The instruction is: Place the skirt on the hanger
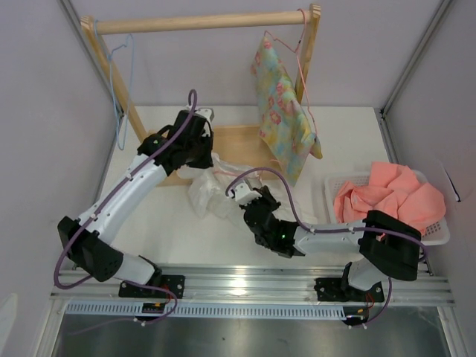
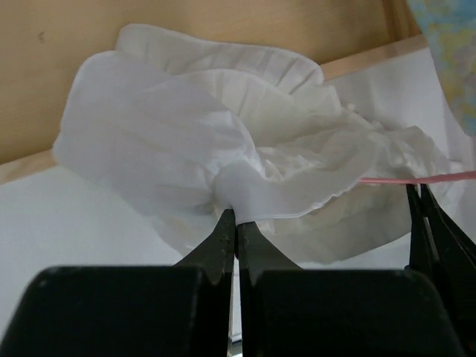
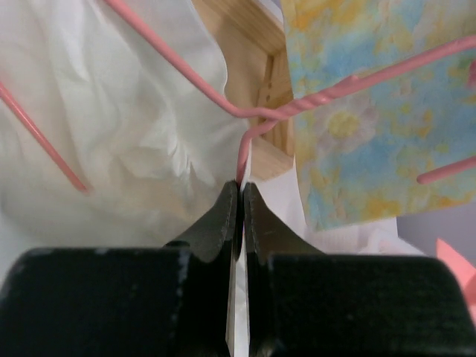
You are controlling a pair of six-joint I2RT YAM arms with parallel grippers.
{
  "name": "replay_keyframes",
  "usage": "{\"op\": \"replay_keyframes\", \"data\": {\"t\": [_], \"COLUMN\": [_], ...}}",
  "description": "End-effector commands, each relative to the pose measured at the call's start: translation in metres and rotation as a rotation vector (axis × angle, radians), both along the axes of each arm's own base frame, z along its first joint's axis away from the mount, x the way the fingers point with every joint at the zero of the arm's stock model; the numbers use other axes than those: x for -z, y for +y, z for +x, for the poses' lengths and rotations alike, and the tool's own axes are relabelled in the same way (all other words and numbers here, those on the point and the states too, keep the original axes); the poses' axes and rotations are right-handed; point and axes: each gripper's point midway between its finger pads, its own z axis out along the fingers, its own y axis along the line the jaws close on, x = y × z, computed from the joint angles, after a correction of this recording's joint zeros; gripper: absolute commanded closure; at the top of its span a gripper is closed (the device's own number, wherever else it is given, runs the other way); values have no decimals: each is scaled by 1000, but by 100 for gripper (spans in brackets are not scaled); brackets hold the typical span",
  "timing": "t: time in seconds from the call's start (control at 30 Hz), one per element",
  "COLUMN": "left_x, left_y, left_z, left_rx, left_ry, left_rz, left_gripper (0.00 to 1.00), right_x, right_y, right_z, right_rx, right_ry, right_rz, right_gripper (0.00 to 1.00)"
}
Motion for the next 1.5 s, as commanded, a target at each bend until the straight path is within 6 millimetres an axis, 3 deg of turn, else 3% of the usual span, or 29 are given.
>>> {"op": "replay_keyframes", "data": {"t": [0.0,0.13,0.23,0.3,0.37,0.5,0.53,0.73,0.87,1.03,1.07,1.13,1.33,1.47], "left_x": [12,6,-1,-15,-41,-108,-125,-175,-193,-188,-176,-177,-156,-157], "left_y": [-17,-50,-63,-64,-67,-54,-49,-32,-11,1,-5,-6,-47,-68], "left_z": [-4,-19,-22,-25,-23,-26,-25,-34,-39,-36,-35,-28,-28,-34], "left_rx": [-2,78,112,121,138,148,142,190,229,308,356,379,680,822], "left_ry": [-33,-53,-57,-104,-191,-370,-411,-536,-663,-762,-742,-771,-682,-641], "left_rz": [-89,-240,-312,-354,-417,-483,-487,-478,-353,-213,-211,-228,-341,-413], "left_gripper": [100,100,100,94,81,58,58,50,41,36,36,36,35,34], "right_x": [-37,-65,-92,-104,-122,-149,-156,-182,-193,-211,-218,-215,-216,-221], "right_y": [16,34,50,58,60,57,58,51,49,43,40,37,31,28], "right_z": [5,11,19,21,24,26,25,22,17,8,6,3,-2,-9], "right_rx": [-1,-32,-52,-81,-101,-156,-177,-232,-284,-365,-382,-394,-436,-461], "right_ry": [24,44,52,63,69,79,77,65,66,75,68,94,129,138], "right_rz": [129,196,267,306,352,454,471,517,528,554,572,551,586,613], "right_gripper": [100,100,100,100,100,100,100,100,100,100,100,100,100,100]}}
